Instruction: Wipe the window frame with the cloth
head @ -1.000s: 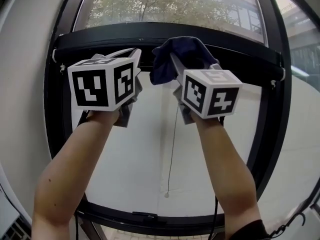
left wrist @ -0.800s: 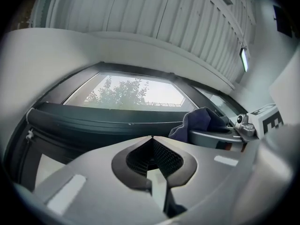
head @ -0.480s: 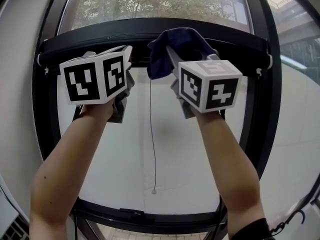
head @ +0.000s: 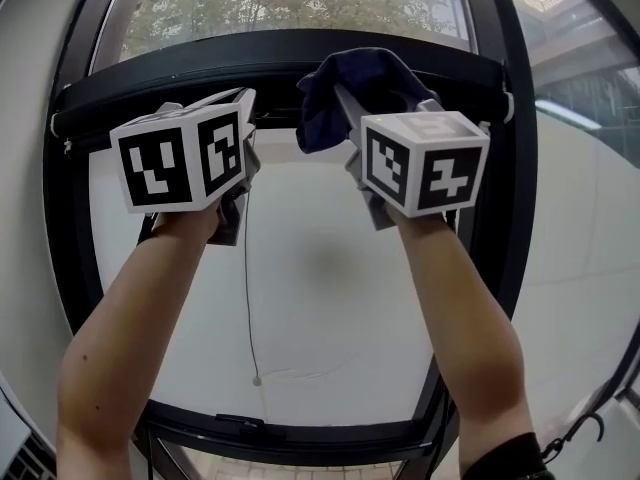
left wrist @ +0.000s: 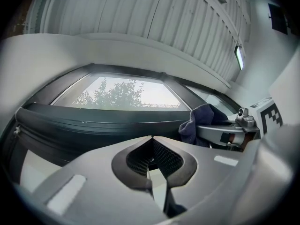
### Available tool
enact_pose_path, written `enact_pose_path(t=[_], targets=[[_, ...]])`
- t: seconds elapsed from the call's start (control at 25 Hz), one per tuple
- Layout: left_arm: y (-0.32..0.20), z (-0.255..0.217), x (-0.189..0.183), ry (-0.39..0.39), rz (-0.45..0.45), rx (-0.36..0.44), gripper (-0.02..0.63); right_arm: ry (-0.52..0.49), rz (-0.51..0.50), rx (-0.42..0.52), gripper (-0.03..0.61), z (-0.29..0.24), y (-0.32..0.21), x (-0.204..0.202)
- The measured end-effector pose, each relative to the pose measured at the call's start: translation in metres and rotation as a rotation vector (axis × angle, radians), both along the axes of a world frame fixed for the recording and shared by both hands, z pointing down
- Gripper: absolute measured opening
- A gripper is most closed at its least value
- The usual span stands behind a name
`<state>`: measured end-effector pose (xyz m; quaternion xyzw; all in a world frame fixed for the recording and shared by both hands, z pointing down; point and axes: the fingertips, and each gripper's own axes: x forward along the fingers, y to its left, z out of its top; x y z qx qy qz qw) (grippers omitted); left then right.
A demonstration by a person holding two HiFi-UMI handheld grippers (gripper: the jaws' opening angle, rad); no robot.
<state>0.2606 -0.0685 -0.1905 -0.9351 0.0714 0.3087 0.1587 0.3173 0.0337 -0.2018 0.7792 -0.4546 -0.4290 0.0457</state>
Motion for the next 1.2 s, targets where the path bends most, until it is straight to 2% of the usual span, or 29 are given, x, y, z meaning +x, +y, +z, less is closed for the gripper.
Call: enact_pose_path(t=[0.28, 0.48, 0.68, 0.96, 1.12, 1.2], targets=[[0.060, -0.003, 0.014, 0.011, 0.011, 0.034, -0.006, 0.010, 0.033, 0.016, 0.066, 0.001, 0.063, 0.021], [0.056, -0.002, 0.027, -0.005, 0.071, 0.013, -0.006, -0.012, 0.064, 0.029, 0.066, -0.001, 0.067, 0.040], [0.050, -0.003, 0.036, -0.010, 0.072, 0.025, -0.006, -0.012, 0.102, 0.025, 0.066, -0.002, 0.072, 0.051], [0.094, -0.002, 0.054, -0.008, 0.083, 0.037, -0.006, -0.013, 0.142, 0.039, 0.066, -0.001, 0.127, 0.073], [0.107, 0.002, 0.061, -0.022, 0.154, -0.001, -0.006, -0.032, 0.157, 0.059, 0.066, -0.003, 0.146, 0.083], [0.124, 0.005, 0.063, -0.020, 0.147, 0.013, -0.006, -0.042, 0.160, 0.069, 0.066, -0.001, 0.164, 0.089]])
